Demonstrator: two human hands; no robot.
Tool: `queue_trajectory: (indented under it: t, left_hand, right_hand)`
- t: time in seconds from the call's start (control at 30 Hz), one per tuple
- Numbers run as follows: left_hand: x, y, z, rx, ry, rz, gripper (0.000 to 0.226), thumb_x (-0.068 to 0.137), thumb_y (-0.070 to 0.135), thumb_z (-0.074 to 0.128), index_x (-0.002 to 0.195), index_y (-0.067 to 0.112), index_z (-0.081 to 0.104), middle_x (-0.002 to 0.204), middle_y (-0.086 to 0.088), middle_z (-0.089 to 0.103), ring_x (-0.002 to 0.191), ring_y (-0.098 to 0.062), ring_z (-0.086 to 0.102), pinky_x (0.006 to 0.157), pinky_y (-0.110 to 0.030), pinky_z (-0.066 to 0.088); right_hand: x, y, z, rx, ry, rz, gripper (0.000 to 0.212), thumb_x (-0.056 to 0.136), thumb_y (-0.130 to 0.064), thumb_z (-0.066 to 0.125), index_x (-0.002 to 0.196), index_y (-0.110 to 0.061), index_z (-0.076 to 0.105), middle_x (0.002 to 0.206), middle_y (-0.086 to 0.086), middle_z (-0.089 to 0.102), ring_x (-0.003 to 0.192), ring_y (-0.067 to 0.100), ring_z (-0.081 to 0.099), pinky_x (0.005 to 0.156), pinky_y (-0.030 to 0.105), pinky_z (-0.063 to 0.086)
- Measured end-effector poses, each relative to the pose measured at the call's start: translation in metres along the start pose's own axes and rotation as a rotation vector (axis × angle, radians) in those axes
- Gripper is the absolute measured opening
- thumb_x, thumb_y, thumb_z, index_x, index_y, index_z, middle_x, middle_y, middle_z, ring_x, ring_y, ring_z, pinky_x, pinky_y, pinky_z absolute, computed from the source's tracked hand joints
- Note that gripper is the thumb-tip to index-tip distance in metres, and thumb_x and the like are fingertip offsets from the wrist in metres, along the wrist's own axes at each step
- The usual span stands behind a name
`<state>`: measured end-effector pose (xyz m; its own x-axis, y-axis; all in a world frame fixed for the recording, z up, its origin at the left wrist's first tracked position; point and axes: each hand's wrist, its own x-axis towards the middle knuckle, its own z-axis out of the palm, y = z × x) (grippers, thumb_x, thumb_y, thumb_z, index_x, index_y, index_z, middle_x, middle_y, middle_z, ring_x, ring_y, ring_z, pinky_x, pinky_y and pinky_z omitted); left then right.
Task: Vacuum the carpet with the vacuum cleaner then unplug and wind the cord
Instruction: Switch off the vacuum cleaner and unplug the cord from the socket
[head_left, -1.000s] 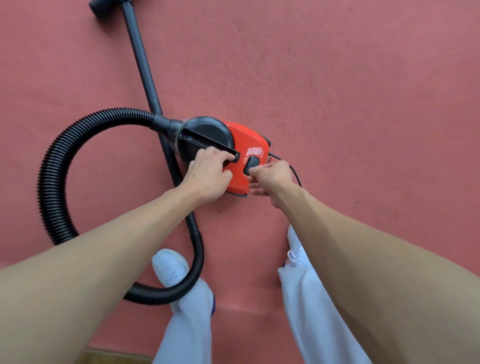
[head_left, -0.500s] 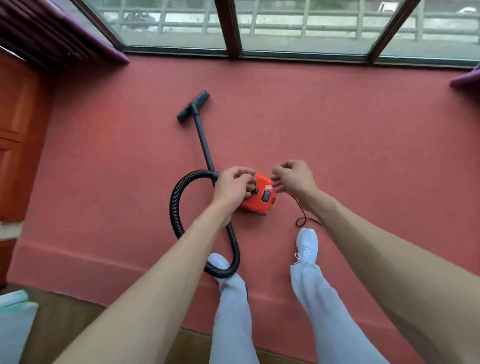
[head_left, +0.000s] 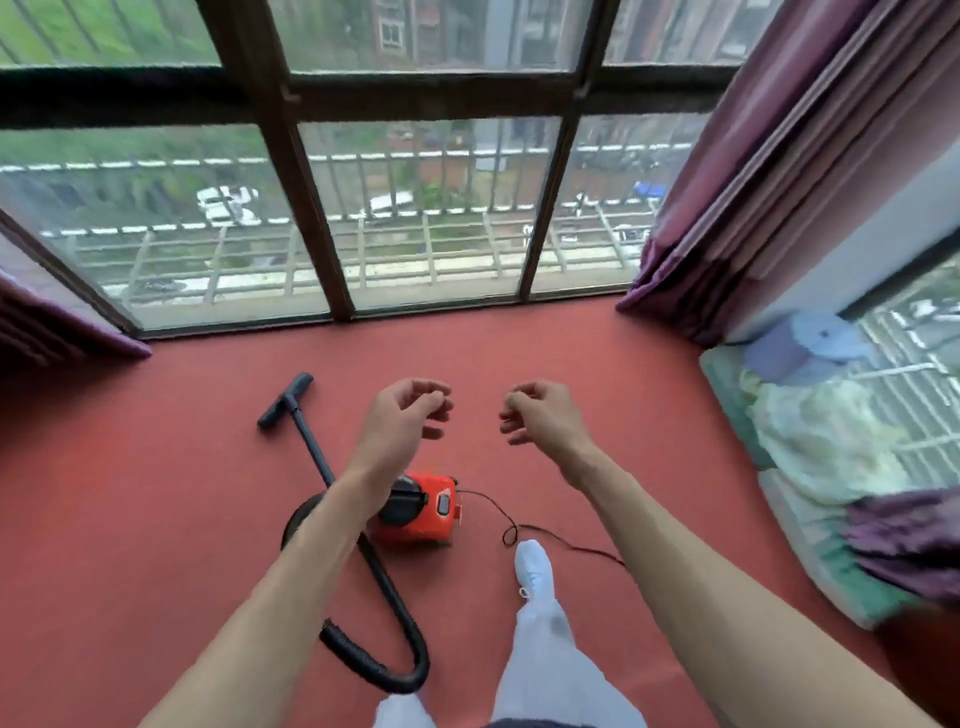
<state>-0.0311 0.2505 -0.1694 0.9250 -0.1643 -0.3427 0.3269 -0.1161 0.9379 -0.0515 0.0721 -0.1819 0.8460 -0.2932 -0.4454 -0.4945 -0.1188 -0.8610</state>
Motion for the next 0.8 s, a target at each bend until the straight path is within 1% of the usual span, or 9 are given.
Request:
queue_trajectory:
  t: [0.1,0.17,0.23,0.3,0.37,0.47,0.6,0.7,0.8]
  left_hand:
    - [-0.021,0.025,0.005,-0.029,-0.088,0.059,0.018,0.095,0.004,0.049,0.091,0.01,0.066,0.087,-0.01,0.069,0.081,-0.021,0.064,0.07,-0.035,0.053]
    - [-0.039,0.047,0.021,-0.02,-0.168,0.085,0.018,0.095,0.003,0.048,0.093,0.008,0.065,0.09,-0.012,0.068,0.082,-0.021,0.063,0.071,-0.034,0.052]
    - [-0.061,0.07,0.042,0.007,-0.278,0.11,0.017,0.095,0.004,0.047,0.098,0.005,0.064,0.093,-0.014,0.067,0.083,-0.021,0.062,0.071,-0.033,0.052]
    - [-0.08,0.092,0.066,0.028,-0.364,0.156,0.017,0.095,0.004,0.048,0.1,0.003,0.064,0.092,-0.014,0.067,0.083,-0.021,0.062,0.071,-0.032,0.052]
    - [-0.098,0.109,0.089,0.045,-0.425,0.208,0.016,0.094,0.003,0.049,0.098,0.003,0.064,0.09,-0.013,0.067,0.082,-0.022,0.063,0.071,-0.034,0.052]
    - [-0.129,0.129,0.127,0.08,-0.501,0.281,0.016,0.093,0.003,0.05,0.097,0.002,0.065,0.091,-0.015,0.068,0.083,-0.023,0.063,0.073,-0.036,0.052]
    - [-0.175,0.136,0.187,0.167,-0.589,0.42,0.016,0.092,0.003,0.051,0.093,0.005,0.067,0.086,-0.012,0.069,0.077,-0.019,0.063,0.072,-0.036,0.052]
    - [-0.21,0.122,0.245,0.276,-0.654,0.495,0.015,0.091,0.004,0.052,0.089,0.006,0.068,0.081,-0.01,0.07,0.072,-0.017,0.062,0.071,-0.038,0.053]
    - [-0.244,0.098,0.308,0.415,-0.764,0.547,0.017,0.09,0.008,0.056,0.081,0.017,0.067,0.078,-0.007,0.071,0.07,-0.017,0.063,0.074,-0.041,0.054]
  right_hand:
    - [-0.045,-0.011,-0.026,0.037,0.096,-0.036,0.008,0.092,-0.005,0.053,0.091,-0.007,0.06,0.072,0.007,0.064,0.056,0.015,0.06,0.052,0.028,0.052]
    - [-0.073,-0.018,-0.046,0.057,0.198,-0.039,0.008,0.092,-0.004,0.053,0.095,-0.003,0.061,0.071,0.008,0.063,0.054,0.016,0.059,0.05,0.027,0.052]
    - [-0.101,-0.026,-0.067,0.104,0.289,-0.046,0.009,0.092,-0.004,0.054,0.097,-0.002,0.061,0.072,0.009,0.063,0.054,0.017,0.06,0.051,0.028,0.053]
    - [-0.128,-0.032,-0.09,0.144,0.36,-0.074,0.007,0.091,-0.005,0.055,0.092,-0.003,0.062,0.072,0.01,0.064,0.055,0.018,0.061,0.053,0.031,0.054]
    - [-0.156,-0.034,-0.113,0.181,0.416,-0.1,0.006,0.091,-0.006,0.056,0.087,-0.005,0.062,0.073,0.011,0.065,0.056,0.02,0.061,0.055,0.032,0.054]
    - [-0.197,-0.027,-0.151,0.227,0.512,-0.129,0.006,0.091,-0.008,0.058,0.088,-0.005,0.062,0.075,0.011,0.065,0.06,0.021,0.062,0.058,0.034,0.053]
    - [-0.253,0.002,-0.211,0.223,0.622,-0.144,0.01,0.092,-0.01,0.058,0.091,-0.002,0.063,0.076,0.011,0.066,0.064,0.021,0.063,0.061,0.035,0.054]
    - [-0.297,0.043,-0.261,0.178,0.712,-0.109,0.012,0.09,-0.014,0.061,0.081,-0.007,0.064,0.073,0.009,0.069,0.062,0.019,0.065,0.059,0.034,0.055]
    - [-0.347,0.091,-0.315,0.157,0.8,-0.034,0.012,0.088,-0.012,0.063,0.079,-0.004,0.066,0.07,0.009,0.068,0.059,0.02,0.064,0.058,0.034,0.053]
